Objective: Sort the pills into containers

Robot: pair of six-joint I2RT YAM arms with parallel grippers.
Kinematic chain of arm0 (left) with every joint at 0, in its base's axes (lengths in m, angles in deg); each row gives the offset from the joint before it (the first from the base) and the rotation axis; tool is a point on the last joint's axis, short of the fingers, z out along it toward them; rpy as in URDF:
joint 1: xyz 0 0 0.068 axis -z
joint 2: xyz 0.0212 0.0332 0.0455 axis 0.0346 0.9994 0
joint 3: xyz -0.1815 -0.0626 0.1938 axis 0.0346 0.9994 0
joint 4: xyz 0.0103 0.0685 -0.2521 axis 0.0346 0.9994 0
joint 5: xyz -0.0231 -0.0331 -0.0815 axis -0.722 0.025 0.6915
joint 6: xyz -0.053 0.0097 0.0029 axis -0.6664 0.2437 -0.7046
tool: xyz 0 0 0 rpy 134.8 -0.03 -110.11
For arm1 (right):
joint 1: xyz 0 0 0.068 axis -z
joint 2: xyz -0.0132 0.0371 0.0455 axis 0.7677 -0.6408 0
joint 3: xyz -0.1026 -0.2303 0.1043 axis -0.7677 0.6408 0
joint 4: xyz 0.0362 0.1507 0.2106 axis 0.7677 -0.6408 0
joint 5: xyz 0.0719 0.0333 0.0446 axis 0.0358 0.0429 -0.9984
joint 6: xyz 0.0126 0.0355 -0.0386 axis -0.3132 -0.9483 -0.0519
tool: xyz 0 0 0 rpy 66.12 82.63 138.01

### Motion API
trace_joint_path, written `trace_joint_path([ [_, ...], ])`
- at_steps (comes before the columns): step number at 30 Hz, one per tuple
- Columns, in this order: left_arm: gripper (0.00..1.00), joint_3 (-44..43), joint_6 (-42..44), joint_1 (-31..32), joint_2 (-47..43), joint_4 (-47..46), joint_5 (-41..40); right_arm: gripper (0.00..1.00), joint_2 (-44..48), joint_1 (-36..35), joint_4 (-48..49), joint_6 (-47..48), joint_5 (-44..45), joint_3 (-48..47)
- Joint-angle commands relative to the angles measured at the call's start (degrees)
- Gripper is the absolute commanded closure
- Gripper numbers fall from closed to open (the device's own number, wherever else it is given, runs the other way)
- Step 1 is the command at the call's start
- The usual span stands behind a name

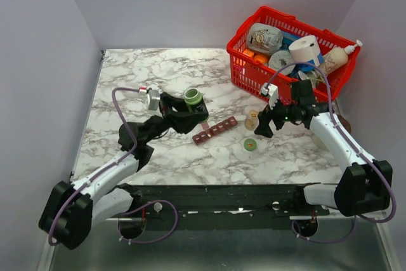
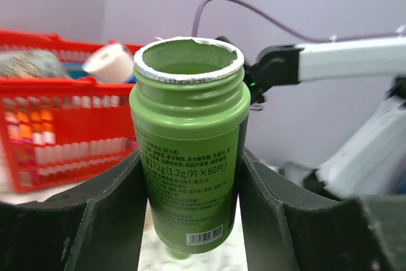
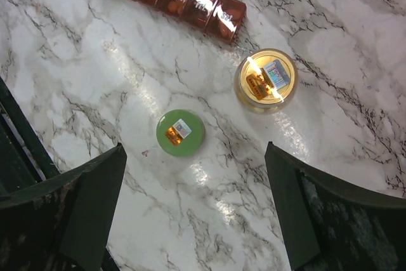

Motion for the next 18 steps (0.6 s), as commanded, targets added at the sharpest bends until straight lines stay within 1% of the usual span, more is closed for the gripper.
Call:
trace_joint_path([
  [1, 1.00, -9.5, -24.8, -2.6, 5.8, -28.7, 5.6, 0.00, -0.4, 0.4, -0.4, 0.8, 0.3, -0.7],
  [2, 1.00, -13.2, -31.8, -3.2, 7.0, -29.7, 5.6, 0.00, -0.4, 0.4, -0.4, 0.8, 0.3, -0.6],
  [4, 1.00, -16.9, -39.7, -4.9, 10.7, -33.1, 5.4, 0.00, -0.5, 0.4, -0.4, 0.8, 0.1, -0.7],
  [5, 1.00, -20.5, -45.1, -5.0, 11.6, -33.0, 5.7, 0.00, -0.5, 0.4, -0.4, 0.7, 0.1, -0.7],
  [6, 1.00, -22.5, -48.5, -5.2, 12.5, -32.8, 6.8, 0.00, -0.5, 0.4, -0.4, 0.8, 0.1, -0.7],
  [8, 1.00, -27.0, -53.8, -6.3, 15.1, -30.0, 11.0, 0.00, -0.5, 0.4, -0.4, 0.8, 0.1, -0.7],
  [9, 1.00, -27.7, -58.6, -6.9, 15.9, -27.6, 13.3, 0.00, -0.5, 0.4, -0.4, 0.8, 0.1, -0.7],
  [11, 1.00, -28.3, -61.0, -9.2, 17.0, -19.3, 17.8, 0.00, -0.5, 0.4, -0.5, 0.8, -0.1, -0.8],
  [12, 1.00, -28.4, -56.1, -9.9, 16.4, -13.0, 23.7, 0.00, -0.5, 0.4, -0.6, 0.7, 0.0, -0.7],
  [13, 1.00, -28.5, -48.2, -10.6, 13.8, 6.9, 26.0, 0.00, -0.5, 0.4, -0.6, 0.9, 0.2, -0.7],
  [14, 1.00, -31.3, -38.2, -11.4, 11.9, 23.1, 27.3, 0.00, -0.4, 0.4, -0.6, 0.8, 0.3, -0.7],
  [15, 1.00, -34.9, -25.9, -11.5, 10.4, 41.3, 24.0, 0.00, -0.4, 0.4, -0.6, 0.9, 0.4, -0.7],
  [16, 1.00, -39.4, 1.0, -11.5, 10.4, 75.6, 19.7, 0.00, -0.3, 0.4, -0.5, 0.9, 0.5, -0.7],
  [17, 1.00, -45.2, 6.9, -11.6, 11.6, 84.9, 17.9, 0.00, -0.4, 0.4, -0.5, 0.8, 0.5, -0.7],
  [18, 1.00, -47.1, 11.6, -12.7, 12.7, 91.9, 17.0, 0.00, -0.5, 0.4, -0.5, 0.9, 0.3, -0.7],
])
